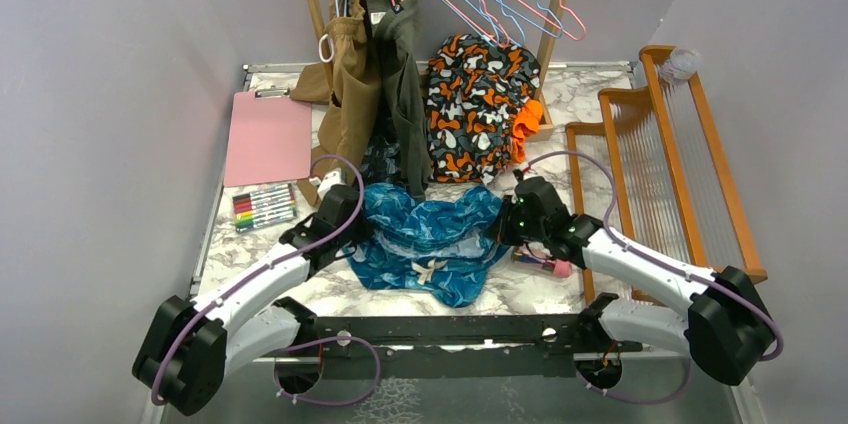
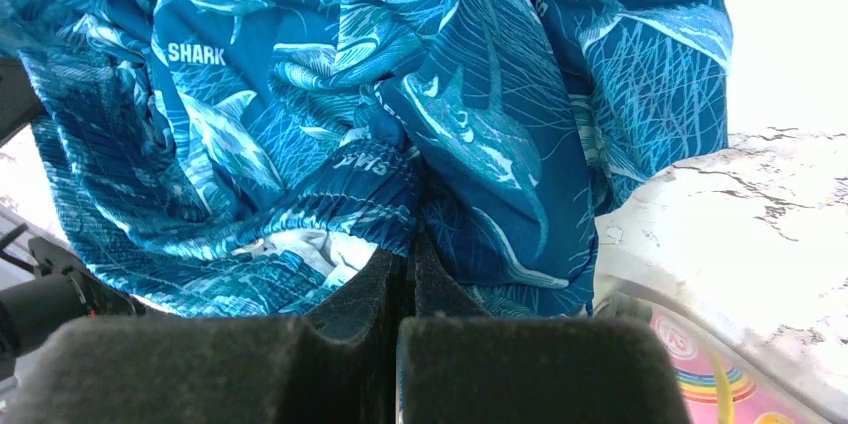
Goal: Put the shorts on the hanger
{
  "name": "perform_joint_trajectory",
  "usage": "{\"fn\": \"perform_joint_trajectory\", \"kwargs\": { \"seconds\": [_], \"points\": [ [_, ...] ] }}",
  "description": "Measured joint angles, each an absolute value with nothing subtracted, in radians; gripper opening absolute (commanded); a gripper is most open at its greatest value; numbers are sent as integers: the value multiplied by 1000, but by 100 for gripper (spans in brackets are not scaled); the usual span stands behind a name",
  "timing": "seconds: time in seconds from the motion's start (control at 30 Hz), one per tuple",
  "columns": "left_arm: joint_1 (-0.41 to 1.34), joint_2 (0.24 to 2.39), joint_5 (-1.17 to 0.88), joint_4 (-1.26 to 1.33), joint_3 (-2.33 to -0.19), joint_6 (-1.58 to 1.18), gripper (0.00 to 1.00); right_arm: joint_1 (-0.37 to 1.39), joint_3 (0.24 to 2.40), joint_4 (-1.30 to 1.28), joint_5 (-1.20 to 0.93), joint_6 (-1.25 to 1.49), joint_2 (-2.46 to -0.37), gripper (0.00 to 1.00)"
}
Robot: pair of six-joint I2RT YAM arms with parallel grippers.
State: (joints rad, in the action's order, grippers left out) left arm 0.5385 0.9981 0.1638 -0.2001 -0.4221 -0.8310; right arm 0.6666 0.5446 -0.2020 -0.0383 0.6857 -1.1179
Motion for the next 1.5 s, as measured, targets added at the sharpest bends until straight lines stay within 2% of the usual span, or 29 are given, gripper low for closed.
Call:
{"fn": "perform_joint_trajectory", "kwargs": {
  "seconds": [0.2,0.43,0.8,1.13,1.17,1.27,1.33,1.43,1.5],
  "points": [
    [539,964,194,-198,-485,-829,0,667,558,-211,32,722,-1085,1],
    [538,965,257,-209,-496,-831,0,666,587,-243,101,771,-1152,1],
    [539,861,329,-279,-556,-796,0,658,618,-309,171,777,-1086,1],
    [539,933,283,-247,-437,-816,0,652,548,-271,121,784,-1128,1],
    [538,938,277,-242,-435,-816,3,652,543,-265,111,783,-1129,3],
    [538,948,269,-228,-435,-815,20,650,539,-257,90,776,-1130,11],
    [538,949,265,-226,-435,-814,29,648,539,-255,86,770,-1129,20],
    [538,948,258,-226,-435,-813,37,647,539,-258,84,759,-1125,34],
    [538,944,255,-226,-435,-812,40,647,539,-264,83,753,-1115,39]
  ]
}}
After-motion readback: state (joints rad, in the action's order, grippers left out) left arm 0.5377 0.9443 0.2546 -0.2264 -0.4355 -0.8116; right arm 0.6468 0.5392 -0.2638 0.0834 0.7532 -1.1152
